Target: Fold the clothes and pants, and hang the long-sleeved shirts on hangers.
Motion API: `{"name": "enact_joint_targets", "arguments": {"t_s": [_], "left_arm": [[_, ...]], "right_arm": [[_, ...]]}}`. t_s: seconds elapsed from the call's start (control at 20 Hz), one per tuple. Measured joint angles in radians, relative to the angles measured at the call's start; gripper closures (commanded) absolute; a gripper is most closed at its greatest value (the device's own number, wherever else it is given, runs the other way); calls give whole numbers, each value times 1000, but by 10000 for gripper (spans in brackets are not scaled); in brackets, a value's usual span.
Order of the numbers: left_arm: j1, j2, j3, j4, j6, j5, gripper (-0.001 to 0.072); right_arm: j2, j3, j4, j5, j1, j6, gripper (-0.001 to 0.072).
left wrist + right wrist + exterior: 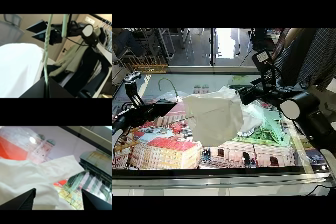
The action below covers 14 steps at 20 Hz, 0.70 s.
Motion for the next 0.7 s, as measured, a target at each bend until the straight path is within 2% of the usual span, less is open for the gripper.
{"name": "enact_joint_targets", "arguments": {"t_s": [0.15, 0.35, 0.5, 0.6, 0.7], "left_arm": [[0, 0, 0, 0, 0, 0, 697], [-1, 0, 0, 0, 0, -1, 697], [-1, 0, 0, 0, 0, -1, 697], [-1, 0, 0, 0, 0, -1, 697], [-1, 0, 0, 0, 0, -1, 697]], "right_arm": [[6, 31, 78, 50, 71, -229, 132], [-55, 46, 108, -6, 180, -470, 133], [-140, 51, 113, -104, 230, -584, 145], [-197, 63, 114, -153, 249, -623, 161], [-251, 86, 116, -196, 258, -644, 261]]}}
